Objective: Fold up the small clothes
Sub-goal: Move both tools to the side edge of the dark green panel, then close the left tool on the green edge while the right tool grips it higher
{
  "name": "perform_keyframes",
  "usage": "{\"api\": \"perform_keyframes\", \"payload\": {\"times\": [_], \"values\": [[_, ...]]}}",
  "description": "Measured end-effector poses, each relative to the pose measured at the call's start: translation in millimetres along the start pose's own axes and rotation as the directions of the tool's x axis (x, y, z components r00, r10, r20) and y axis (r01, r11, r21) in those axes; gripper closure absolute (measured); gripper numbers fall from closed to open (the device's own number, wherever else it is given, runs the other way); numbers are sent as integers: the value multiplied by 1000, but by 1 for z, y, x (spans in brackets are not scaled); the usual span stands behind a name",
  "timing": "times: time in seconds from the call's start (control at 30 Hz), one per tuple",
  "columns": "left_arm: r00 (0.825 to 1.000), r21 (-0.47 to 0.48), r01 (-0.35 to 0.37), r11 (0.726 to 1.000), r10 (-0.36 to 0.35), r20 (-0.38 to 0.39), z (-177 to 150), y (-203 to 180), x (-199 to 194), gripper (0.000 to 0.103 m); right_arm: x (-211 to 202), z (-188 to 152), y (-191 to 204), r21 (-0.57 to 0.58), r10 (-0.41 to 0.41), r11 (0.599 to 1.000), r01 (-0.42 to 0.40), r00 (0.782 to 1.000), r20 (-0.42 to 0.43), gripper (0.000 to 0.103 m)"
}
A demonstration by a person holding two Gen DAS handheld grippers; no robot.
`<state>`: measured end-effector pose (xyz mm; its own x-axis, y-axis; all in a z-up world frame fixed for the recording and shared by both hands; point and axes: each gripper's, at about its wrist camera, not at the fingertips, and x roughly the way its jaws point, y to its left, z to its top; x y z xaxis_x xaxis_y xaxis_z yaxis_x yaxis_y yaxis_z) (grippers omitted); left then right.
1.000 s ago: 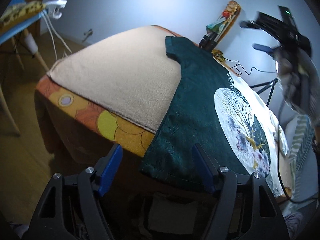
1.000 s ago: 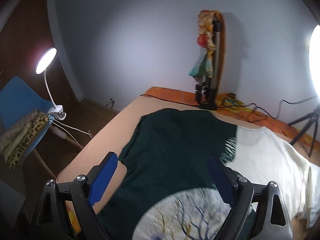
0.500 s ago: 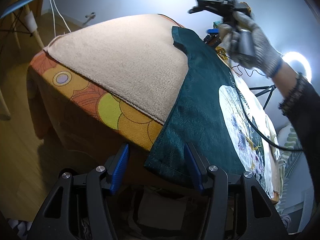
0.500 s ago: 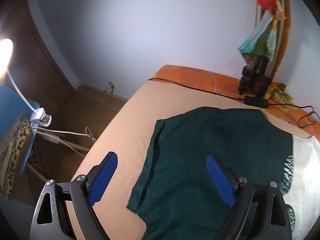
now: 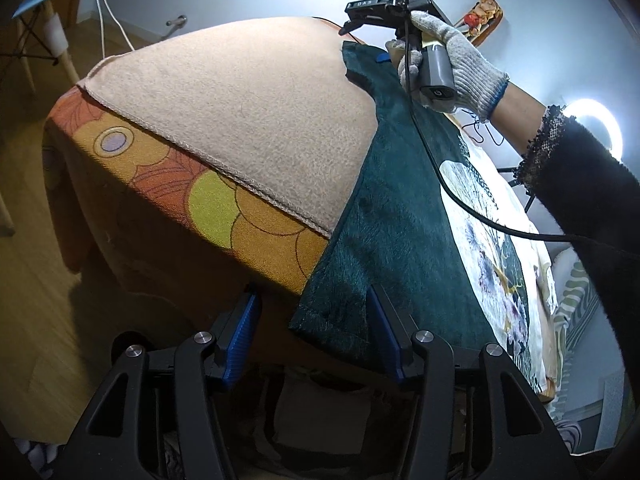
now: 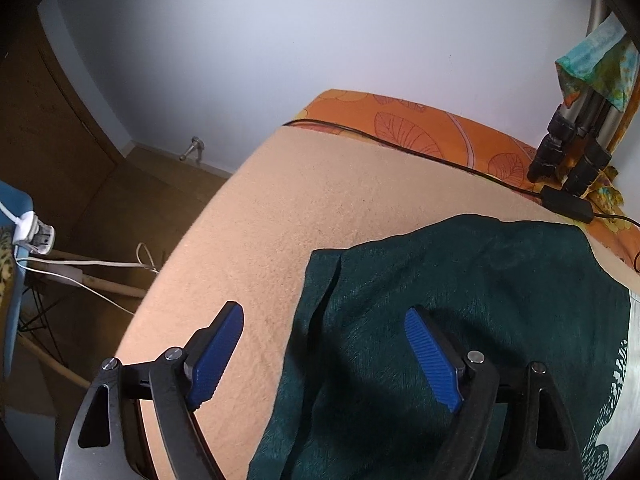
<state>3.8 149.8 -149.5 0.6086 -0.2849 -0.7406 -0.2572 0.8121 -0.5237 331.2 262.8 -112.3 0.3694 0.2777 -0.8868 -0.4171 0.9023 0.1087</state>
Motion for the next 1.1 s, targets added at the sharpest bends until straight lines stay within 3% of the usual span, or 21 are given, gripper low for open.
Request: {"api": "perform_keyframes", "payload": {"times": [0.17,0.33,0.6,0.8,1.1], "values": [[1000,5,-5,1000,5,4,0,-4,1,51,13,-1,-4,-18,-44,999,43,998,-48,30],[1000,0,-6,1000,6,10,-1,-2,0,56,13,-4,-2,-72,-90,994,87,995,-41,37],[1000,-32,9,999,-9,9,0,4,-1,61,7,-4,-4,-87,-105,991,101,993,-46,62],[1000,-13,0,1000,1,14,-3,1,-3,68,5,-6,3,-130,-122,985,116,992,-41,82],[999,10,-6,1000,6,43,-7,0,-6,83,-11,-8,-5,-95,-126,988,124,992,-13,97]]}}
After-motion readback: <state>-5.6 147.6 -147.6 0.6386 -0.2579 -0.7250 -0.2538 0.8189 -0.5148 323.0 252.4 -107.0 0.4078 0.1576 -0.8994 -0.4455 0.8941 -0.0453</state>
